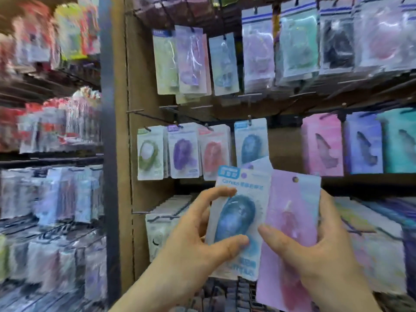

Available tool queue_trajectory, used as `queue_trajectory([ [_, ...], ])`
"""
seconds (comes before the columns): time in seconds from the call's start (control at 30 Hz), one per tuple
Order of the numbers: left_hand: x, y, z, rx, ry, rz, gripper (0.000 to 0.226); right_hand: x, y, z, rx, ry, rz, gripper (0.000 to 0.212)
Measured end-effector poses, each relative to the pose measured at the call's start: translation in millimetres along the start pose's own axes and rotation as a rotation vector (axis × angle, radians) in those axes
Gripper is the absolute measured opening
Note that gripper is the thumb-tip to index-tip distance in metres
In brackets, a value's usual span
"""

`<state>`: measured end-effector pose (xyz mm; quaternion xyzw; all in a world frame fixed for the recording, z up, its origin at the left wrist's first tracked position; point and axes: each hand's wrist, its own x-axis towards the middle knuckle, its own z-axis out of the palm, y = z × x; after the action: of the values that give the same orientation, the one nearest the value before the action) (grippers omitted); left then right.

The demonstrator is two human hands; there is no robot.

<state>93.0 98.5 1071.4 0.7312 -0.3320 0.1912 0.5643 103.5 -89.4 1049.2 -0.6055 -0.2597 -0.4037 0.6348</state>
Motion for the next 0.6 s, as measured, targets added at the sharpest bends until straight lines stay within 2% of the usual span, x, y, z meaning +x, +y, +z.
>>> queue_trajectory([
  [0.13,8.5,-10.1,-24.6,0.296,0.07,0.044,0.063,0.6,4.8,27.1,-0.034,0.022,0.02,0.089],
  [0.4,79.8,2.8,-17.4,0.551,0.208,0.249,0.054,22.6,-9.6,2.0,-0.137,0.263,-0.015,0.085],
  [0.5,108.0,13.2,-7.9,0.737,0.265,0.315,0.055,23.6,-12.5,-9.2,-0.159,0.297,0.017,0.082],
  [0.6,128.5,13.0,-1.8,0.816,0.26,0.313,0.052,21.5,-12.6,-16.7,-0.177,0.319,0.038,0.074],
])
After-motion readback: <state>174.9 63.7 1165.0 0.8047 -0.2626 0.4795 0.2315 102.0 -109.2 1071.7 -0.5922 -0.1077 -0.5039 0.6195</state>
